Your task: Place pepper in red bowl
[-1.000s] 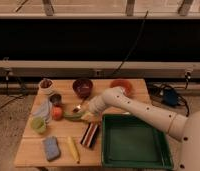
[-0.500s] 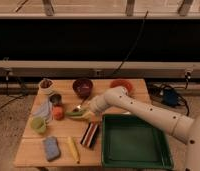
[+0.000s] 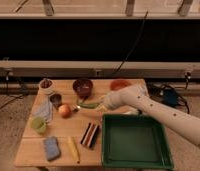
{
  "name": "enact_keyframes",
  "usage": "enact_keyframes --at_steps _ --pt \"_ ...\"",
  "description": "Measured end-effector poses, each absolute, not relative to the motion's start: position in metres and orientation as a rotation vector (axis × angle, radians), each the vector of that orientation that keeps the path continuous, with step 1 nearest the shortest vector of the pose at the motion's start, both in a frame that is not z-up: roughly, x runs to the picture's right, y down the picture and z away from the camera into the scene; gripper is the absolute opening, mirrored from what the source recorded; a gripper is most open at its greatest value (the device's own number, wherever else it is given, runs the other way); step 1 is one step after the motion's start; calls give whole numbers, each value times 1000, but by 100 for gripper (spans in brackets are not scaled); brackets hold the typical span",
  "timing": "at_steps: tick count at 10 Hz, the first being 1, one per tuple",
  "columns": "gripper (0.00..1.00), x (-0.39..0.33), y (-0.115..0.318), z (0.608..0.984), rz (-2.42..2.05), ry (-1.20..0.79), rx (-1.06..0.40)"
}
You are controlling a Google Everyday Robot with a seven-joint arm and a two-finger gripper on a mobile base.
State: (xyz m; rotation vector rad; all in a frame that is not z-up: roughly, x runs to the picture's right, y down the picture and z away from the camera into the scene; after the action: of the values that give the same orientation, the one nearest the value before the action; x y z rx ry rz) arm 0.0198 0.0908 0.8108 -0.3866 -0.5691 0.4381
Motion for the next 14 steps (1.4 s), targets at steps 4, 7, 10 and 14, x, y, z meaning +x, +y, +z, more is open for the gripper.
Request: enact_keyframes --at_steps 4,7,10,14 --pt "0 100 61 818 560 -496 -302" --pt "0 146 34 837 645 -452 -251" --pt "0 167 20 861 703 -414 -223" --pt "32 188 3 885 749 -367 -175"
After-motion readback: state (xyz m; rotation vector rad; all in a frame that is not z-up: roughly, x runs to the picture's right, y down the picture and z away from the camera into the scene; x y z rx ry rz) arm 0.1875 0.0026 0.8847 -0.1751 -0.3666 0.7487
